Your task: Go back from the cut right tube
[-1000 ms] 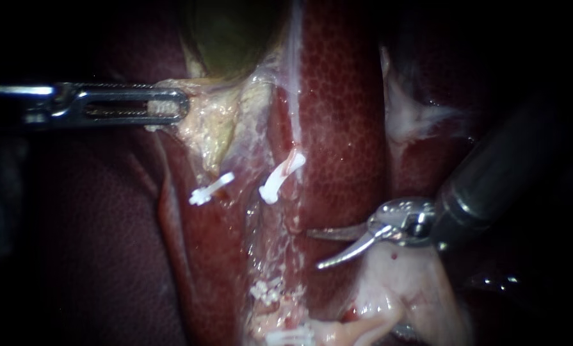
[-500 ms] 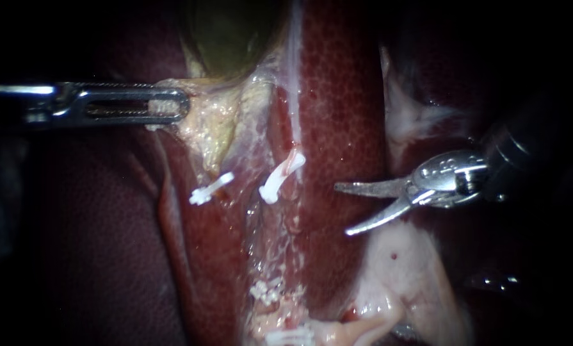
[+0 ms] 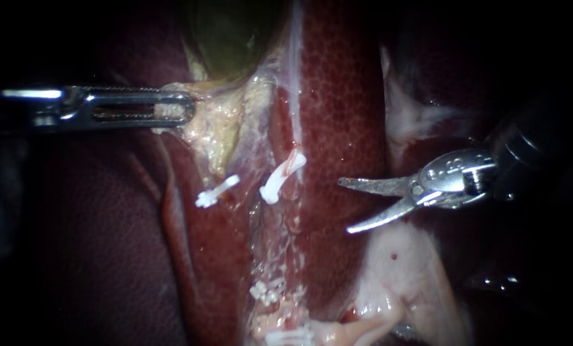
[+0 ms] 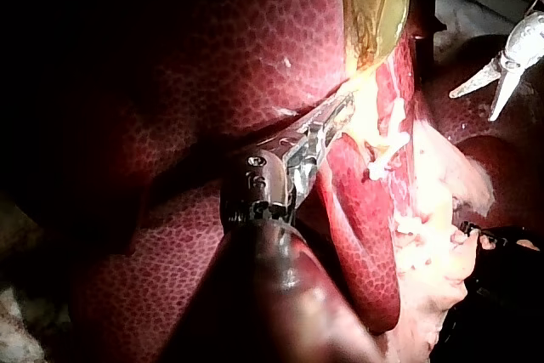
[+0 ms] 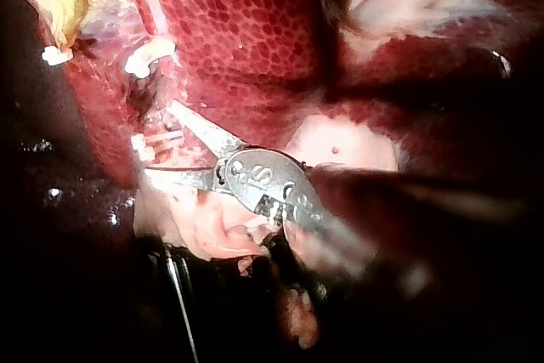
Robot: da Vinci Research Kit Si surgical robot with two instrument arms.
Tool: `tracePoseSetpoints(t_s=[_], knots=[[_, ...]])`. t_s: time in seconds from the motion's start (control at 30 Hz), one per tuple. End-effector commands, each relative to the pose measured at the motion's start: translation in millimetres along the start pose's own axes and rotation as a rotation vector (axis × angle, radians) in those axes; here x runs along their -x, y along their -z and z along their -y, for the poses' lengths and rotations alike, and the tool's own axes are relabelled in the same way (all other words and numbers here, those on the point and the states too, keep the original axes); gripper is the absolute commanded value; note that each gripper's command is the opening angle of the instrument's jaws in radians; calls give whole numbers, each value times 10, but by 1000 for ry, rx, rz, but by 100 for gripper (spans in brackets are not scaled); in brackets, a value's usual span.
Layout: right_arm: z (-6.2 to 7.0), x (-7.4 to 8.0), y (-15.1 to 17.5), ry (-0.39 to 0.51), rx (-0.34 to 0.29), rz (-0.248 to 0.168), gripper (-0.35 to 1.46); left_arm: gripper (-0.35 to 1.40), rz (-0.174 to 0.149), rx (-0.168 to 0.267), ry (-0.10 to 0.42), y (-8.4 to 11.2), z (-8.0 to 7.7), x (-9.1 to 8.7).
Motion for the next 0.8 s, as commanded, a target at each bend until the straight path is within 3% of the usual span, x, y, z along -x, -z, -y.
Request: tracePoseSetpoints(t_s=[0.03, 0.47, 0.8], knots=[[0, 1, 0, 0, 0, 0, 143, -35, -8, -4, 9, -4, 1, -4], [-2, 2, 0, -1, 1, 0, 143, -35, -51, -25, 18, -50, 12, -33], [-3, 0, 1, -2, 1, 3, 143, -35, -57, -25, 21, -59, 15, -37]])
